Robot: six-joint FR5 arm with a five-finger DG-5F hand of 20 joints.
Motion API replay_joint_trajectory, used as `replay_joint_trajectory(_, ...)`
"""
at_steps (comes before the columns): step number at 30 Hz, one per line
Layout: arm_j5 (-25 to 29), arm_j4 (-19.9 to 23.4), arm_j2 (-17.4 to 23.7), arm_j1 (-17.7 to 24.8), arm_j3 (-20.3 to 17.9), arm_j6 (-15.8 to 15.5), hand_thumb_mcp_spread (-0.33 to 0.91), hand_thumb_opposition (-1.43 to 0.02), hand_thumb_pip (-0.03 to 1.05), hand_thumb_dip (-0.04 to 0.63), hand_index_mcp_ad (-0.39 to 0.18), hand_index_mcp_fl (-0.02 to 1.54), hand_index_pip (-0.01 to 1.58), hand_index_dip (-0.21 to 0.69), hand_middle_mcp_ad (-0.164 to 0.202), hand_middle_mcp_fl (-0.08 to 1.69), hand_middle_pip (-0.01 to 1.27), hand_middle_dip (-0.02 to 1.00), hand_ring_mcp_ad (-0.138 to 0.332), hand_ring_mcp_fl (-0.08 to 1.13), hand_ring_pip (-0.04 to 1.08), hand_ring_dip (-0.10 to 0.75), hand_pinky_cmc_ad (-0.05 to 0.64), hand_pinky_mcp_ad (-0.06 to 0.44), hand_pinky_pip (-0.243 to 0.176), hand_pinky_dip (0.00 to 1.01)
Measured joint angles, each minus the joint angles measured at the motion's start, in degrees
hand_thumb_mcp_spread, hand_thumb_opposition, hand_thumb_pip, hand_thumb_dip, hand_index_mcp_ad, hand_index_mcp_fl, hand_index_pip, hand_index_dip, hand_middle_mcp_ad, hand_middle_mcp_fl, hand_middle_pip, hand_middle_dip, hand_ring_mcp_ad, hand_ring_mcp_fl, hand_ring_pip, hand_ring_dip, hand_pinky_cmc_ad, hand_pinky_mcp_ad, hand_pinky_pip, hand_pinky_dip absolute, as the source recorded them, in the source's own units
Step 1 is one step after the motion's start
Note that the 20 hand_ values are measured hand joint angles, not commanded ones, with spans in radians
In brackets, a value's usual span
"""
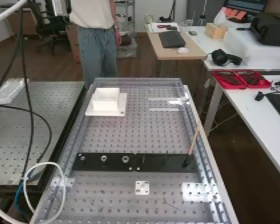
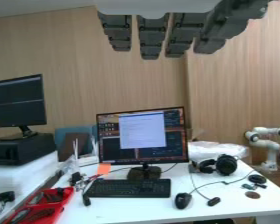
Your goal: Grab the larger nut and place it in the white container
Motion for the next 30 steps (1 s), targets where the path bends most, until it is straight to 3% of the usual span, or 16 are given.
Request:
replay_joint_trajectory(3,0.2,0.2,0.1,0.0,-0.2,0.1,0.00,0.00,0.02,0.000,-0.058,0.01,-0.01,0.016,0.042,0.02,0.01,0.03,0.037,0.01,0.01,0.014,0.047,0.051,-0.010,0.01)
replay_joint_trajectory(4,0.2,0.2,0.1,0.0,-0.3,0.1,0.02,-0.07,0.09,-0.002,-0.054,0.01,0.00,0.016,0.026,0.01,0.01,0.03,0.037,0.00,0.01,0.017,0.045,0.047,-0.010,0.02)
replay_joint_trajectory(6,0.2,0.1,0.1,-0.1,-0.3,0.1,0.13,-0.29,0.35,0.007,-0.054,0.01,0.02,0.009,0.017,0.00,0.04,0.03,0.033,0.00,0.02,0.019,0.063,0.063,-0.010,0.08)
replay_joint_trajectory(7,0.2,0.1,0.1,-0.1,-0.3,0.2,0.16,-0.41,0.43,0.024,-0.054,0.01,0.04,0.003,0.017,0.00,0.06,0.06,0.033,0.01,0.02,0.028,0.084,0.101,-0.010,0.15)
replay_joint_trajectory(10,0.2,0.1,0.1,-0.1,-0.2,0.2,0.16,-0.55,0.42,0.031,-0.054,0.01,0.05,-0.024,0.017,0.00,0.09,0.13,0.047,0.00,0.06,0.054,0.164,0.183,-0.026,0.26)
replay_joint_trajectory(17,0.2,0.1,0.1,0.0,-0.2,0.2,0.16,-0.66,0.48,0.033,-0.054,0.00,0.07,-0.044,0.021,0.01,0.12,0.18,0.105,0.00,0.08,0.082,0.283,0.279,-0.058,0.37)
replay_joint_trajectory(19,0.3,0.1,0.2,0.0,-0.2,0.2,0.16,-0.69,0.48,0.030,-0.054,0.01,0.08,-0.044,0.023,0.01,0.13,0.19,0.126,0.00,0.08,0.089,0.297,0.281,-0.058,0.38)
replay_joint_trajectory(22,0.3,0.3,0.2,0.0,-0.4,0.2,0.14,-0.71,0.48,0.030,-0.054,0.01,0.09,-0.044,0.028,0.00,0.13,0.19,0.126,0.01,0.08,0.087,0.312,0.291,-0.075,0.39)
replay_joint_trajectory(30,0.5,0.4,0.4,0.0,-0.8,0.4,0.13,-0.73,0.52,0.030,-0.058,0.01,0.09,-0.049,0.037,0.01,0.14,0.20,0.141,0.00,0.10,0.096,0.342,0.314,-0.075,0.41)
